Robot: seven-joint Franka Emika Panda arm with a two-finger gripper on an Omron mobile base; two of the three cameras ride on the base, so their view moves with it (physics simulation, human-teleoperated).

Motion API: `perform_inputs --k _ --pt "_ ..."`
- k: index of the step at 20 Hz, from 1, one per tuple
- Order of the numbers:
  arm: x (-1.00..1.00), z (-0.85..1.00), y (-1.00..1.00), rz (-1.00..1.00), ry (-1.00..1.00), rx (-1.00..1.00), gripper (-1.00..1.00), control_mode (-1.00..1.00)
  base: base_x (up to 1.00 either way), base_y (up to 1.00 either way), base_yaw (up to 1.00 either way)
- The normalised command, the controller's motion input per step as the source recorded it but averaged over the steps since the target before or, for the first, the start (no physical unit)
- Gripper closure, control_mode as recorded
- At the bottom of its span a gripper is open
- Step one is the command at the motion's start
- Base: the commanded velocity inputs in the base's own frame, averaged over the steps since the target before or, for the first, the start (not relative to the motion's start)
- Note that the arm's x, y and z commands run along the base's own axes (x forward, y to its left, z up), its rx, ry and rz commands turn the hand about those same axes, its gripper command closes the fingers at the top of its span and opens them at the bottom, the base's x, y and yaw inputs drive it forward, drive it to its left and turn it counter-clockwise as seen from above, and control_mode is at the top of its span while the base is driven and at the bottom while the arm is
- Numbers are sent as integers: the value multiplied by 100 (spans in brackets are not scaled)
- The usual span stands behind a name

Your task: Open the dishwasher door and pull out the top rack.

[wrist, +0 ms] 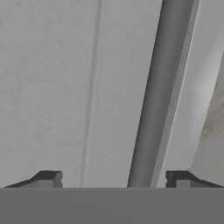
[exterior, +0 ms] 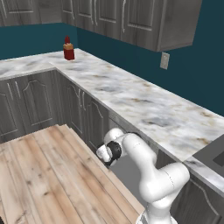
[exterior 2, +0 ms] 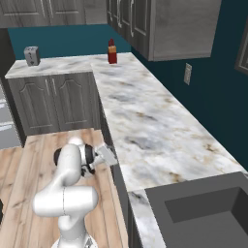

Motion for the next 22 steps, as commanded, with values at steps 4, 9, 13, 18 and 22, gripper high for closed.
perform_inputs --k 4,9,13,18,22 --pt "28 -23 -18 0 -4 0 -100 -100 0 0 0" --pt "6 -2 -9 0 -14 0 -100 -100 0 0 0" --pt "0 0 0 0 -18 -1 -100 -100 0 0 0" --pt "0 7 0 0 -10 -1 -100 -100 0 0 0" --pt "0 21 0 0 0 0 -100 -100 0 0 0"
